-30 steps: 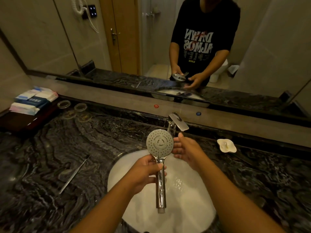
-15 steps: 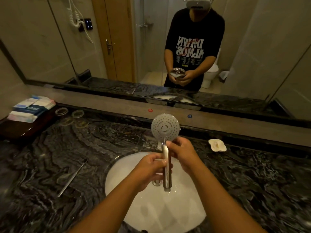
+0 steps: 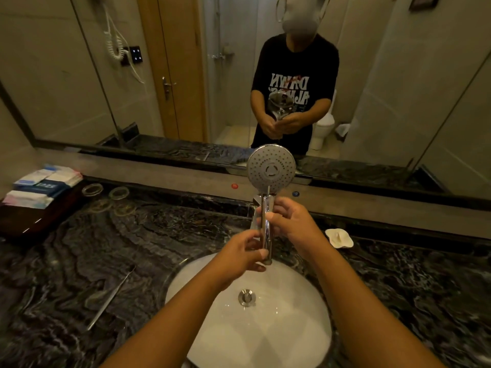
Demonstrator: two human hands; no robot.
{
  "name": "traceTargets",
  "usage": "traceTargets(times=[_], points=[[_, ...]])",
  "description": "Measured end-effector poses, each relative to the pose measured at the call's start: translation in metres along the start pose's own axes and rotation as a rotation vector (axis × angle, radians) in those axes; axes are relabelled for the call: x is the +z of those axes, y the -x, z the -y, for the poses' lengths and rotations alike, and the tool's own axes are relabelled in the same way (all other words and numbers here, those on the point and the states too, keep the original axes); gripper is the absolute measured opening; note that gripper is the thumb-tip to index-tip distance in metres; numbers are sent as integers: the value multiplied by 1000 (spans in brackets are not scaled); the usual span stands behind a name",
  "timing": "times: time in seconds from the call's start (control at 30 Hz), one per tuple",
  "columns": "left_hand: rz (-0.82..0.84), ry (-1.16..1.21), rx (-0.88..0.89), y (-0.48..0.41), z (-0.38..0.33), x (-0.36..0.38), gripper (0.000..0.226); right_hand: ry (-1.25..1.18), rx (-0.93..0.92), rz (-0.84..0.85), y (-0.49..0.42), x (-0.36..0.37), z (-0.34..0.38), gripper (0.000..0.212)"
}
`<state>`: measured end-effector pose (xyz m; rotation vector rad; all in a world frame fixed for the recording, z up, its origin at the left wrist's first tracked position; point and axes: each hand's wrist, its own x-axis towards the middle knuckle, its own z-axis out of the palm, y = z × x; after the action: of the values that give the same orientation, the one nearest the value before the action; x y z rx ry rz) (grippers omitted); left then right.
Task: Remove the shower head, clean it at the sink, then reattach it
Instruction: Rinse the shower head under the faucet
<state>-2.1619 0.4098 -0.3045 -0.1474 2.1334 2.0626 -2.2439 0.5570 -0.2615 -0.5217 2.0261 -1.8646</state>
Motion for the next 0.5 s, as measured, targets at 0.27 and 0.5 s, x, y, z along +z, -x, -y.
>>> traceTargets(times=[0.27,0.5], points=[[38,-155,151,-11,-42,-4,38,38,-144,-57,5,-12,36,39],[76,-245,110,-11,-43,5,47,121,-140,-83,14,-11,35,37]])
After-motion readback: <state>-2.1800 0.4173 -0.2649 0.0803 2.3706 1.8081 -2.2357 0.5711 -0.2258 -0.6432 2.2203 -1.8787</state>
